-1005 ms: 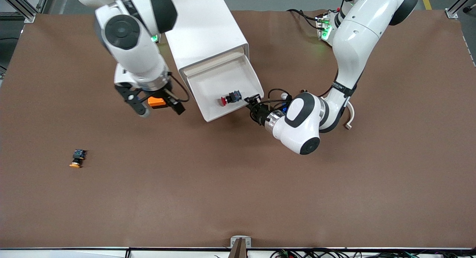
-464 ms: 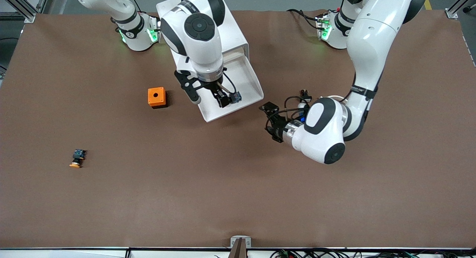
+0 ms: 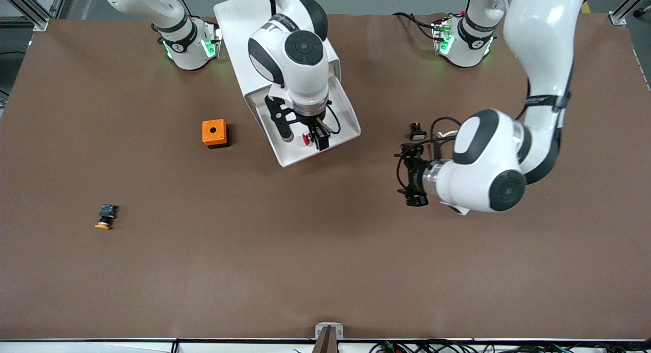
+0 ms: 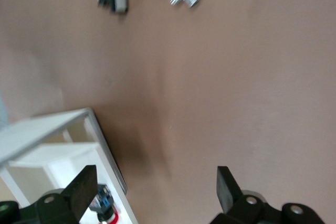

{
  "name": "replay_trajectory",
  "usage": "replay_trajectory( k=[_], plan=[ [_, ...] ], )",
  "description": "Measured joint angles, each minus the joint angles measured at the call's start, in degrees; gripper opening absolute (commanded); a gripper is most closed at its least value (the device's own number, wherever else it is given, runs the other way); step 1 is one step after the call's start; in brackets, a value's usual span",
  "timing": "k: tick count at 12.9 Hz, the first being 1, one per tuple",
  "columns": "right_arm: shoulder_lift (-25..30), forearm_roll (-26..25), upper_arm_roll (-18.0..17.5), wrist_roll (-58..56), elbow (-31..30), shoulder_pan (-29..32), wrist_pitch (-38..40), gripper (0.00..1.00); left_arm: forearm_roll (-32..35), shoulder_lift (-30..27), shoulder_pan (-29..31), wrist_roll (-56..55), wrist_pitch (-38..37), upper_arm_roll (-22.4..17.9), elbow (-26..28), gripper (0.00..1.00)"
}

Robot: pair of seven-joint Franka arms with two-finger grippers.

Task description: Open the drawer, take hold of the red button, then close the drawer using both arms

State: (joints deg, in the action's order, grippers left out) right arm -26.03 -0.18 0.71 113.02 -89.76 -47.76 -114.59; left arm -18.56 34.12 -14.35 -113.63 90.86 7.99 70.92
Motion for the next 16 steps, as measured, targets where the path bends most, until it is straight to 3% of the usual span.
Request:
replay_trajectory(
  k=[5, 9, 12, 15, 16],
  plan=[
    [-4.0, 1.2, 0.0, 0.9, 2.2, -1.0, -0.1, 1.00, 9.4, -3.2, 0.3, 27.3, -0.8, 0.0, 0.1, 1.00],
    [-4.3, 1.2, 0.0, 0.9, 2.3, -1.3, -0.1, 0.91, 12.1, -3.2, 0.1, 45.7, -0.8, 0.1, 0.5, 1.00],
    [-4.4, 1.1, 0.0, 0.9, 2.3, -1.5, 0.0, 0.83, 12.8, -3.2, -1.2, 51.3, 0.3, 0.2, 2.0, 1.00],
    [-4.4, 0.1, 0.1, 0.9, 2.3, -1.5, 0.2, 0.83, 13.5, -3.0, -4.8, 53.1, 8.9, 1.2, 7.0, 1.00],
    [-4.4, -0.4, 0.1, 0.9, 2.3, -1.5, 0.3, 0.74, 13.7, -2.8, -6.3, 53.1, 12.9, 1.7, 9.1, 1.00]
  ],
)
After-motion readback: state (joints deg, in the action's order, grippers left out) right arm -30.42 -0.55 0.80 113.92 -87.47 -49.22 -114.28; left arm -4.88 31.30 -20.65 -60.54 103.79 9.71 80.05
